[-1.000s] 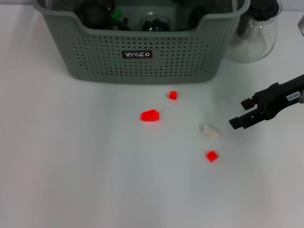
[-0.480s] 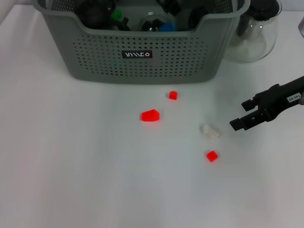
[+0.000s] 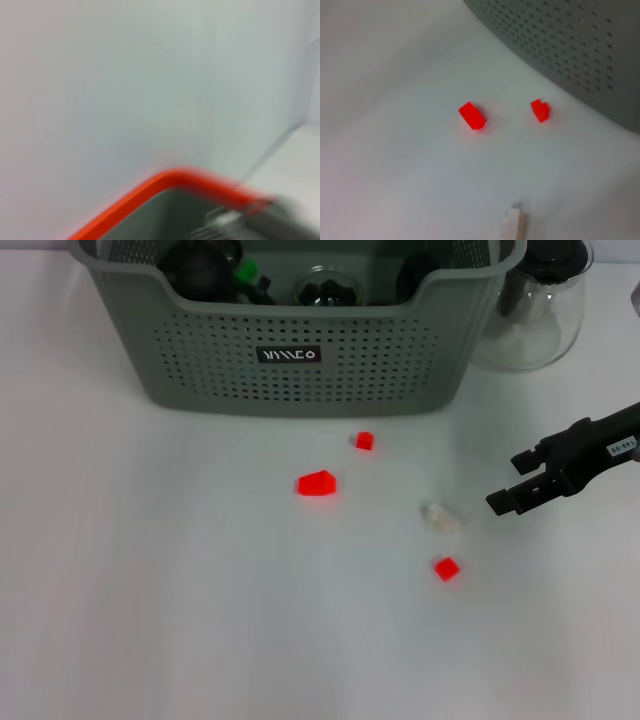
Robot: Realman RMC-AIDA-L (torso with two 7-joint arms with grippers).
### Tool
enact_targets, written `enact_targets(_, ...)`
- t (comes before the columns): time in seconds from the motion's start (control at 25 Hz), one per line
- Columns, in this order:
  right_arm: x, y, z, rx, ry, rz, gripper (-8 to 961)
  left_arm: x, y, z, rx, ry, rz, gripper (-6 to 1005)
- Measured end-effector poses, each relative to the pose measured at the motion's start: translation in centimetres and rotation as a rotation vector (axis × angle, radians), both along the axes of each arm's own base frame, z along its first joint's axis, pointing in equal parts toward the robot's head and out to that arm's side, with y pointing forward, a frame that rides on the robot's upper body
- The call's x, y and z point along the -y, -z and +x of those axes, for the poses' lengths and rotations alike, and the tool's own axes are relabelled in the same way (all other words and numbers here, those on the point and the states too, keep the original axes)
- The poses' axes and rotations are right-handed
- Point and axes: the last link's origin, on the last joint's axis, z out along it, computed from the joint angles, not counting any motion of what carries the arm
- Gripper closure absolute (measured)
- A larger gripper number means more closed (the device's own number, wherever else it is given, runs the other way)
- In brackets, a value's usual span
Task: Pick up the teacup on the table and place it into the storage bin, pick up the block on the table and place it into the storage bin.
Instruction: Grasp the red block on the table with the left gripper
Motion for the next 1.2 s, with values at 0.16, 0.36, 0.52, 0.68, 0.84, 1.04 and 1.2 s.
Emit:
enact_targets(0.16,-0.1,0.0,-0.1,0.001,-0.001,0.001,38,6.2,-2.2,0.6,0.095,0.253,-0.194,248)
enact_targets(0.36,-0.1,0.0,-0.1,-0.002,-0.001,0.003,39,11.7,0.0,0.3,0.045,0.45,-0.409,247)
enact_targets(0.52,-0.1,0.0,-0.1,-0.002,-0.001,0.002,39,11.3,5.3,-1.7,-0.145,0.376,-0.534,247)
enact_targets(0.68,-0.1,0.1,-0.2,-0.002,0.0,0.001,39,9.2,10.3,-4.1,-0.306,0.243,-0.609,251)
enact_targets(0.84,0.0,0.3,-0.2,-0.004,0.001,-0.002,39,7.3,13.2,-5.8,-0.406,0.177,-0.596,258)
enact_targets(1.04,0.2,0.3,0.2,-0.003,0.01,-0.004,39,6.1,15.2,-8.0,-0.505,0.144,-0.545,261)
enact_targets(1.2,0.4,0.3,0.4,-0.003,0.015,-0.004,39,5.4,16.2,-9.7,-0.557,0.115,-0.506,261)
